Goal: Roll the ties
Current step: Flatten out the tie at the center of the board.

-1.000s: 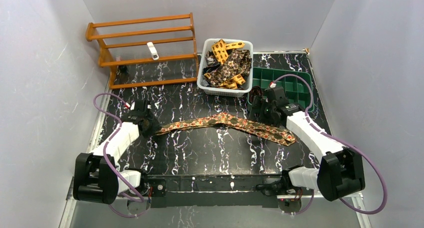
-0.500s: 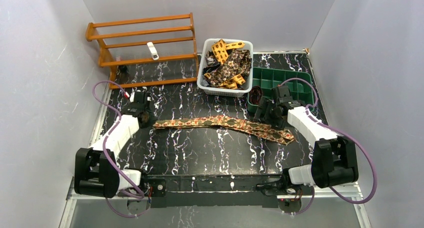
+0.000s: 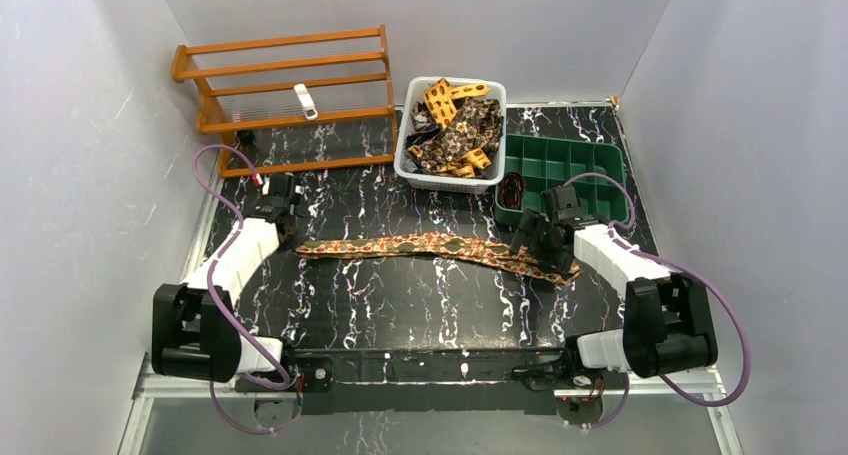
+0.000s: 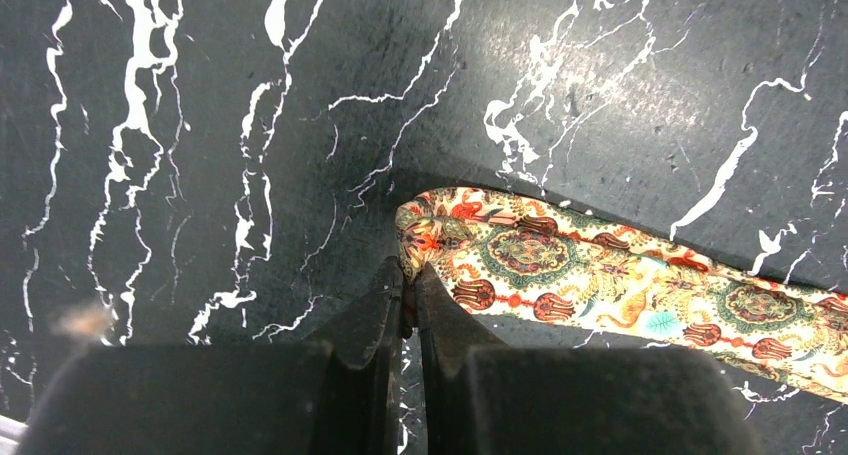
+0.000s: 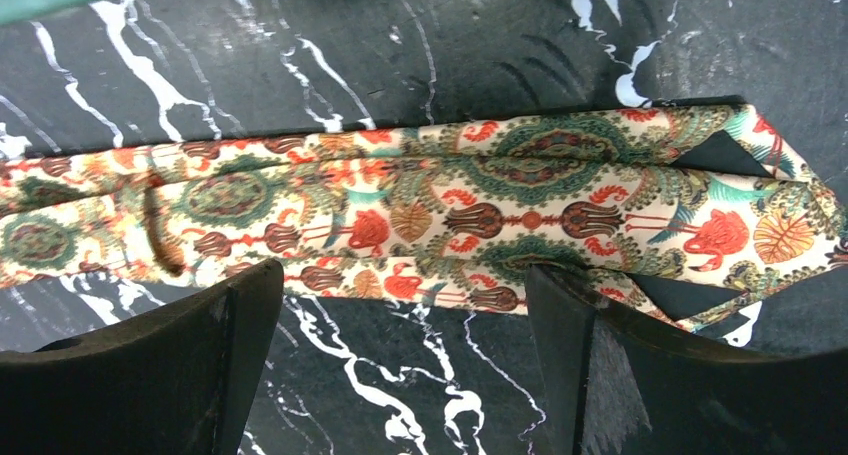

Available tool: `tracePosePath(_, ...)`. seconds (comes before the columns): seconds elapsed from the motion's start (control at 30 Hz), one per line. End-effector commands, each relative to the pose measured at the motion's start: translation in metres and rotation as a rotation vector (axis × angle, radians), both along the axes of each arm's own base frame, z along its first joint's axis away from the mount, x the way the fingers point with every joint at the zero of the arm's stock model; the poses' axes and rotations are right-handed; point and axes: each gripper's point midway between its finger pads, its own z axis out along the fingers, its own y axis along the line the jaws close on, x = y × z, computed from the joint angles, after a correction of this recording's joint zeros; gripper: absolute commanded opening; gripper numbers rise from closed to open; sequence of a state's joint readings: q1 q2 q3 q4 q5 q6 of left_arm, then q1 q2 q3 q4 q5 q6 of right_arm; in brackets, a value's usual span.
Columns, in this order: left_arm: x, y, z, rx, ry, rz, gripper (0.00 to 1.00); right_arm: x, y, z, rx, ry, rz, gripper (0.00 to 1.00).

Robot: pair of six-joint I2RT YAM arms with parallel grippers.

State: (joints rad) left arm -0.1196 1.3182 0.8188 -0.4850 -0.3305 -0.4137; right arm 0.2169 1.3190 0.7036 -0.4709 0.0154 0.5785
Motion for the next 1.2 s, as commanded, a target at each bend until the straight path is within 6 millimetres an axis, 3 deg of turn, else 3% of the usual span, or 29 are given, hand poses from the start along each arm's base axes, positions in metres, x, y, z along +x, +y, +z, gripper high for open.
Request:
tracePosePath(0.0,0.002,0.013,0.018,0.071,-0.003,-0.017,0.0,0.0,-0.014,-0.018,-0.048,0.015,-0.057,0.99)
tracePosePath(0.13,-0.003,0.016,0.019,0.078,0.001,-0.012,0.0,-0.004,-0.024,-0.025,-0.053,0.04,-0.119,0.99)
tracePosePath(0.57,-0.019,-0.012,0.0,-0.075,0.057,-0.077,0.0,-0.004,-0.063,-0.008,-0.075,0.019,-0.255,0.99)
tracePosePath(0.7,-0.026,-0.012,-0.006,-0.09,0.074,-0.023,0.01,0.005,-0.049,0.006,0.006,-0.029,-0.202,0.99)
tracePosePath(0.8,-0.028,-0.002,-0.01,-0.048,0.093,0.032,0.11,0.017,-0.033,0.031,0.086,-0.101,-0.131,0.99)
tracePosePath(0.97,-0.028,0.011,-0.006,0.009,0.112,0.094,0.37,0.026,-0.022,0.063,0.142,-0.176,-0.067,0.99)
tracePosePath(1.17,-0.03,0.015,-0.015,0.003,0.125,0.123,0.46,0.032,-0.003,0.086,0.238,-0.23,0.016,0.99)
